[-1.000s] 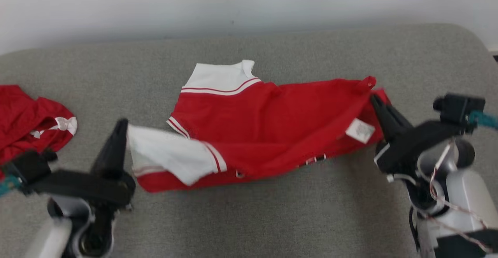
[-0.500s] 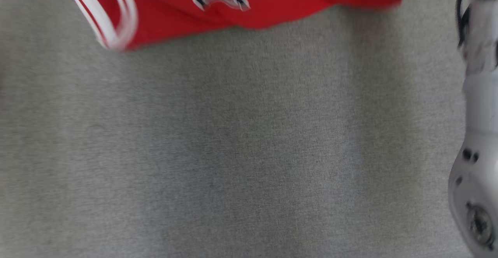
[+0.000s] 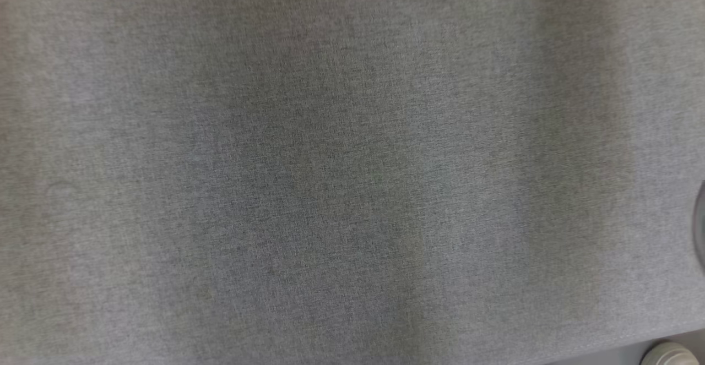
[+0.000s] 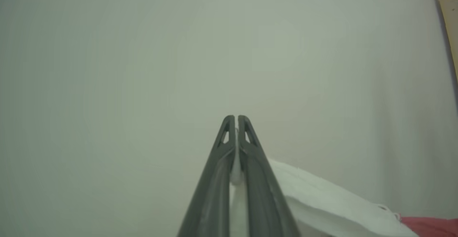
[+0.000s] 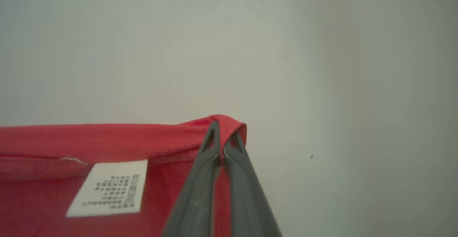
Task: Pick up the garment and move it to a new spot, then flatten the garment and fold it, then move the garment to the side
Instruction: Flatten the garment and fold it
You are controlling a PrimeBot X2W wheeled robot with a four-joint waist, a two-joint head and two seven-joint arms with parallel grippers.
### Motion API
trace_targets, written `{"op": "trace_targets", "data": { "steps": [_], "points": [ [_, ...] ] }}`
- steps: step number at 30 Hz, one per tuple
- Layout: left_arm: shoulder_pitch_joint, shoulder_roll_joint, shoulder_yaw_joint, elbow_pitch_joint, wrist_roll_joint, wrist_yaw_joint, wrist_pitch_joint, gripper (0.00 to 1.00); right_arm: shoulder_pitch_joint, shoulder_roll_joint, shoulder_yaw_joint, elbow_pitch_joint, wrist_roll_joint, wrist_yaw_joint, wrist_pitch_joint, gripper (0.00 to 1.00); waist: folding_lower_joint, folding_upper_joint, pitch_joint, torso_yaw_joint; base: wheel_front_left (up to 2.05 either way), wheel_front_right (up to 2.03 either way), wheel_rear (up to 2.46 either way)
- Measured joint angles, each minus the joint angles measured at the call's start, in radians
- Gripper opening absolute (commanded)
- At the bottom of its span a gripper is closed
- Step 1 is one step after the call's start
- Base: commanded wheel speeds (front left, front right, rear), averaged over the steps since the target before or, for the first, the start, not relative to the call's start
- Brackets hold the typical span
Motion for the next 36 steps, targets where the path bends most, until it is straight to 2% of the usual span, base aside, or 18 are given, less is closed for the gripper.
{"op": "trace_targets", "data": {
  "steps": [4, 10, 16, 21, 24, 29, 33, 36],
  "points": [
    [0.146, -0.044, 0.01, 0.023, 0.005, -0.033, 0.0, 0.0, 0.105, -0.004, 0.058, 0.014, -0.017, 0.0, -0.002, 0.0, 0.0002, 0.0001, 0.027, 0.001, 0.0, 0.0, 0.0],
    [0.314, -0.081, -0.034, 0.007, -0.063, -0.049, 0.0, 0.0, 0.218, -0.065, 0.166, -0.001, 0.009, 0.0, -0.002, 0.0, 0.0, 0.0001, 0.013, 0.01, 0.0, 0.0, 0.0],
    [0.512, -0.049, -0.091, -0.085, -0.206, -0.052, 0.0, 0.0, 0.374, -0.139, 0.291, -0.065, 0.096, 0.0, -0.002, 0.0, -0.0002, 0.0, -0.054, 0.025, 0.0, 0.0, 0.0],
    [0.721, -0.044, -0.076, -0.158, -0.296, -0.052, 0.0, 0.0, 0.519, -0.184, 0.352, -0.064, 0.182, 0.0, 0.026, 0.0, -0.0003, -0.0002, -0.136, 0.04, 0.0, 0.0, 0.0],
    [0.88, -0.063, -0.069, -0.191, -0.346, -0.05, 0.0, 0.0, 0.622, -0.188, 0.35, -0.053, 0.236, 0.0, 0.08, 0.0, -0.0004, -0.0003, -0.194, 0.048, 0.0, 0.0, 0.0],
    [1.133, -0.102, -0.075, -0.258, -0.387, -0.01, 0.0, 0.0, 0.805, -0.183, 0.305, -0.068, 0.281, 0.0, 0.154, 0.0, -0.0005, -0.0003, -0.297, 0.064, 0.0, 0.0, 0.0],
    [1.31, -0.153, -0.089, -0.295, -0.411, 0.018, 0.0, 0.0, 0.936, -0.153, 0.237, -0.101, 0.298, 0.0, 0.187, 0.0, -0.0005, -0.0004, -0.375, 0.077, 0.0, 0.0, 0.0],
    [1.436, -0.18, -0.098, -0.302, -0.433, 0.019, 0.0, 0.0, 1.042, -0.119, 0.174, -0.142, 0.285, 0.0, 0.222, 0.0, -0.0005, -0.0004, -0.443, 0.09, 0.0, 0.0, 0.0]
  ]
}}
